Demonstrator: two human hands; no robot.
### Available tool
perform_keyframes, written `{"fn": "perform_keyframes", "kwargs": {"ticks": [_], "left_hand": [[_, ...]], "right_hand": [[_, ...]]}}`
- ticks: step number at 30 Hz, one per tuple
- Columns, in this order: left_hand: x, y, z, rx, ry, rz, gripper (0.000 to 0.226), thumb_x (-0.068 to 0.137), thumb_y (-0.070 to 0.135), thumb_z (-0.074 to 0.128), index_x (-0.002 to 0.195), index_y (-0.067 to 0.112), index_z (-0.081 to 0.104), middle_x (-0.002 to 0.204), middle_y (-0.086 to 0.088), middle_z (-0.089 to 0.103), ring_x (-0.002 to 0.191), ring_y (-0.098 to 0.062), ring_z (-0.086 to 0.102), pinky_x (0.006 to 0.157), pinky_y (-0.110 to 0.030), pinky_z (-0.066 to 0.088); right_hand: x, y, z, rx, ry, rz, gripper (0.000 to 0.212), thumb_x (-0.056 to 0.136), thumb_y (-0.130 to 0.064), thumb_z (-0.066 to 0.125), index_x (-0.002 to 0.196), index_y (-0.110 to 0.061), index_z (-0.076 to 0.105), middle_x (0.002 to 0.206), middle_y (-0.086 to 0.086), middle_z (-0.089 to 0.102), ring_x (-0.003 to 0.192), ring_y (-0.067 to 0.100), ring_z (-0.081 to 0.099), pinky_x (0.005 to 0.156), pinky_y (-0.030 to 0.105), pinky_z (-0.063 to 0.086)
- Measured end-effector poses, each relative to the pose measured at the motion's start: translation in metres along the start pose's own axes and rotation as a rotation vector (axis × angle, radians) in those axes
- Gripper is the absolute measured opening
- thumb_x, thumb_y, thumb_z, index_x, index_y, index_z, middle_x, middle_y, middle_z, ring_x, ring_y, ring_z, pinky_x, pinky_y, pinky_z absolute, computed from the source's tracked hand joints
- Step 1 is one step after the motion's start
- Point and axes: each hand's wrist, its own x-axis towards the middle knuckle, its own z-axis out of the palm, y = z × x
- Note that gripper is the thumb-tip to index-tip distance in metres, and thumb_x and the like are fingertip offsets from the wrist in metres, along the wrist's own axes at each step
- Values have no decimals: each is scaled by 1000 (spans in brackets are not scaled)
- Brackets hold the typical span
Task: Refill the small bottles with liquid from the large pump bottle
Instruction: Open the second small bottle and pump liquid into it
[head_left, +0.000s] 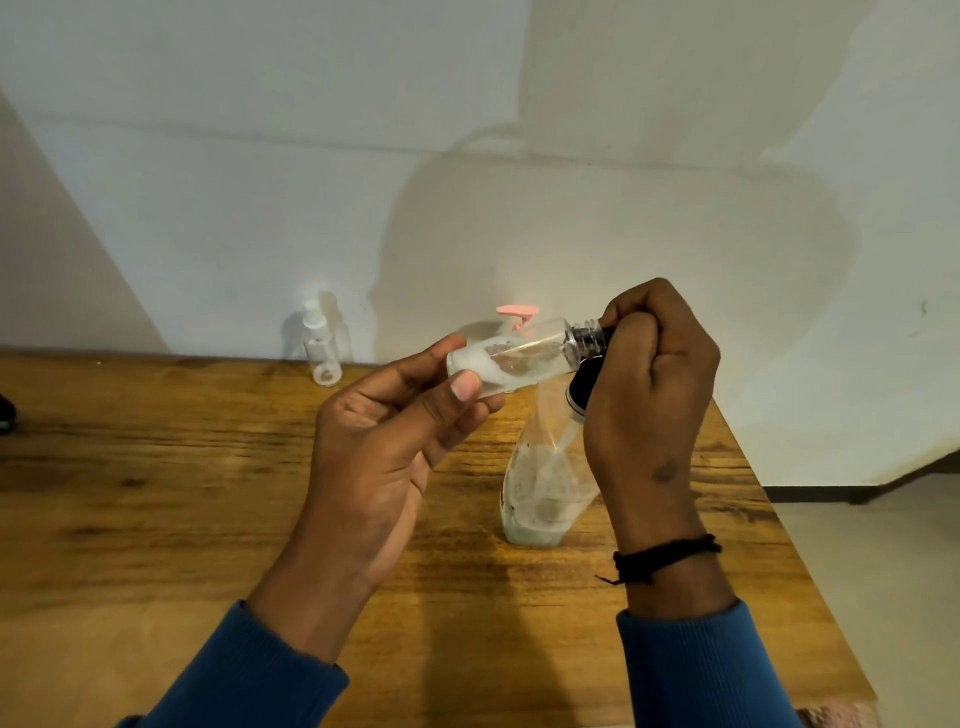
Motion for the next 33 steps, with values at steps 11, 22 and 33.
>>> {"fn": "perform_keyframes", "kwargs": {"ticks": [11,22,33], "left_hand": [[-1,1,-1,9,-4,-6,39,69,6,69,108,5,71,100,-13,76,83,-26,74,71,-23,60],[-2,2,1,17,-6,-3,39,68,5,69,107,6,72,98,-13,77,82,-25,74,69,-22,60],[-1,1,0,18,-11,-1,43,67,7,70,110,5,70,100,-15,76,82,-26,74,71,-23,60]], "right_hand": [[1,-2,-1,-48,19,-8,22,88,-2,35,73,-5,51,61,4,45,55,11,41,46,26,29],[3,-3,-3,-59,25,-6,22,87,-3,35,71,-8,49,58,-3,42,54,8,38,47,27,28],[1,-4,-1,-60,60,-18,22,87,-1,35,71,-9,48,58,-3,43,54,12,40,47,29,29]]}}
